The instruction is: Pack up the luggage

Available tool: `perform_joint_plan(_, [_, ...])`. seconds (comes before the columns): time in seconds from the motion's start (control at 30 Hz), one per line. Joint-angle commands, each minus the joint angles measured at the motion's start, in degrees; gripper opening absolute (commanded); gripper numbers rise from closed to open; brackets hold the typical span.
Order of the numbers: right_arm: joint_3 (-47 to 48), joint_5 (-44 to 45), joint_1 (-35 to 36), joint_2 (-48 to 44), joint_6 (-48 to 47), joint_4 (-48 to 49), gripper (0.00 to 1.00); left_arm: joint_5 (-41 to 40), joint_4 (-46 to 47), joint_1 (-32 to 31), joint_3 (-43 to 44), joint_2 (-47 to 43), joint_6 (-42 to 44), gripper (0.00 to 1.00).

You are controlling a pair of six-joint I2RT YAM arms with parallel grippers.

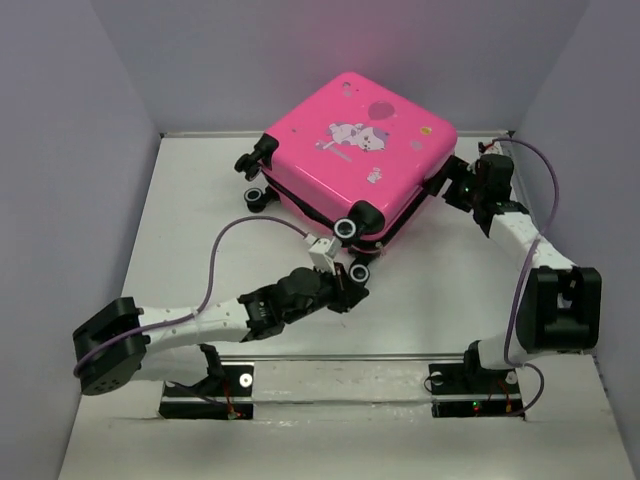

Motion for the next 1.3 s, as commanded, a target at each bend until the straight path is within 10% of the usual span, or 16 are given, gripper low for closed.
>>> perform_joint_plan(0.0, [11.76, -18.60, 1.83, 5.15, -1.48, 4.91, 0.81, -0.90, 3.11, -1.47, 9.13, 4.45, 2.76, 0.06])
perform_joint_plan(0.33, [-4.43, -6.93, 5.51, -16.43, -3.69, 2.95, 0.60, -7.40, -5.67, 0.97, 10.49, -2.18, 5.24, 0.07])
perform_joint_plan(0.5, [-16.94, -1.91, 18.51, -24.18, -4.74, 5.69, 0.38, -0.47, -17.09, 13.97, 6.26, -11.69, 3.38, 0.50])
perform_joint_plan(0.73, [-26.43, -2.06, 28.11, -26.22, -5.71, 13.49, 0.44, 14.90, -23.18, 25.42, 11.43, -8.29, 11.55, 0.92])
perform_joint_plan(0.9, [-27.05, -2.70, 29.17, -21.29, -7.72, 17.12, 0.69, 23.96, -18.87, 26.39, 15.39, 0.76, 13.49, 0.94])
perform_joint_plan(1.27, [-25.03, -5.42, 29.17, -13.99, -10.28, 20.63, 0.65, 33.99, -11.05, 26.30, 18.38, 10.61, 12.44, 0.80])
